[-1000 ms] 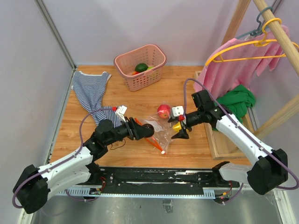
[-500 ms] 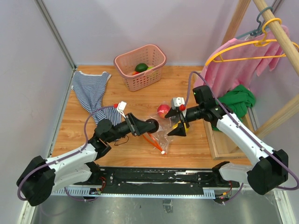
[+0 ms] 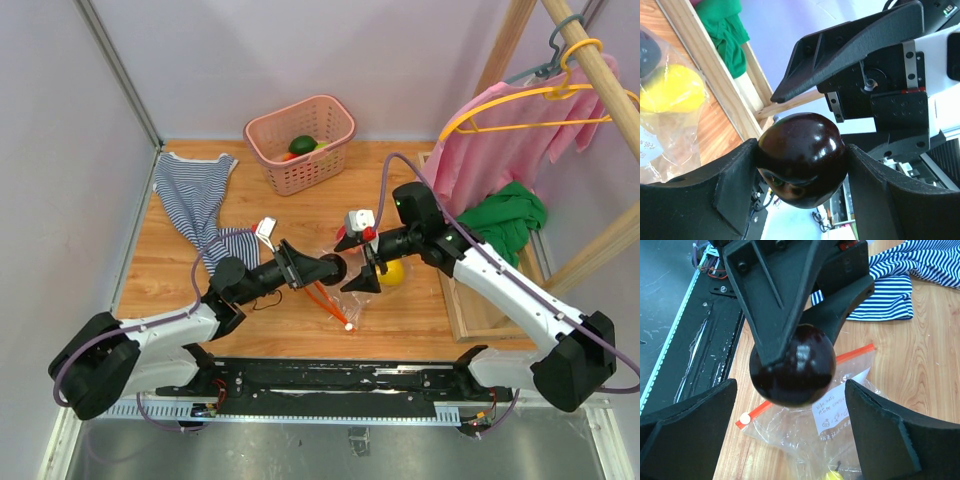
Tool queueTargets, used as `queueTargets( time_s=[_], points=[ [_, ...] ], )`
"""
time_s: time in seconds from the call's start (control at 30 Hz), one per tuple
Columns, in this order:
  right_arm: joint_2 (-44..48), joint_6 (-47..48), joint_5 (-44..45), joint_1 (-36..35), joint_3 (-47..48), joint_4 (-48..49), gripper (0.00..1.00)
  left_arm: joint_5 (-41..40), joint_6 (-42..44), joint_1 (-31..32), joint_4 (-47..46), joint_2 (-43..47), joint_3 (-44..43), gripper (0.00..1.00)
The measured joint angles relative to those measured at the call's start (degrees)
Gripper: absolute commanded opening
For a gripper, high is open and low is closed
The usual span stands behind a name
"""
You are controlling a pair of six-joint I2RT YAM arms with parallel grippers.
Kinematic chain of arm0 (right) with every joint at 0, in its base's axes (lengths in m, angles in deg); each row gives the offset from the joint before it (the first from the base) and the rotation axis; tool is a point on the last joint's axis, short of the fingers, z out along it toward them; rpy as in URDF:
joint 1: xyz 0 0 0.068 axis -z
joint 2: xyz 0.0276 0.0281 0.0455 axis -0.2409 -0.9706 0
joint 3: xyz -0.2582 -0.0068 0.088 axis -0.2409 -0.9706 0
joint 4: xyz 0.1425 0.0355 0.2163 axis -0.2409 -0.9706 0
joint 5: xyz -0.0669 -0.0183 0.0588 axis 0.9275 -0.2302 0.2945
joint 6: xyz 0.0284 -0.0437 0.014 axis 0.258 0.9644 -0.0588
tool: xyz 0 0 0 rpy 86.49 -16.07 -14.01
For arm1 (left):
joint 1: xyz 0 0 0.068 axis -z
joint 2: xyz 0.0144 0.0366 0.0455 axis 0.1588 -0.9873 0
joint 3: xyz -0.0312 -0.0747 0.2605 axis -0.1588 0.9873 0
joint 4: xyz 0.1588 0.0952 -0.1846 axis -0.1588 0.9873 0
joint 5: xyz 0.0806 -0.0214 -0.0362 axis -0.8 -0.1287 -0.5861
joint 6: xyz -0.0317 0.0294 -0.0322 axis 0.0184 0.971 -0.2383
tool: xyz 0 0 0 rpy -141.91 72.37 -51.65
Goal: Open the zip-top bag and remove the fake food
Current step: Pick up the fake fruit from the zipper food storage bag.
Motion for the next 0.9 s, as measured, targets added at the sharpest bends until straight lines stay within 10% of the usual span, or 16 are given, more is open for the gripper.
queueTargets(
  time_s=[0.4, 0.67, 0.9],
  points=[
    [-0.8, 0.1, 3.8, -4.4, 0.1, 0.8, 0.81, -1.0, -1.6, 2.0, -2.8, -1.9, 0.0, 0.40],
    [-0.9, 0.0, 4.5, -5.1, 0.1, 1.2, 0.57, -1.3, -1.7, 2.1, -2.9, -1.9, 0.0, 0.42],
    [-1.1, 0.1, 4.6, -5.1, 0.1, 1.2, 0.28, -1.4, -1.7, 2.2, -2.7, -2.0, 0.0, 0.71]
  ],
)
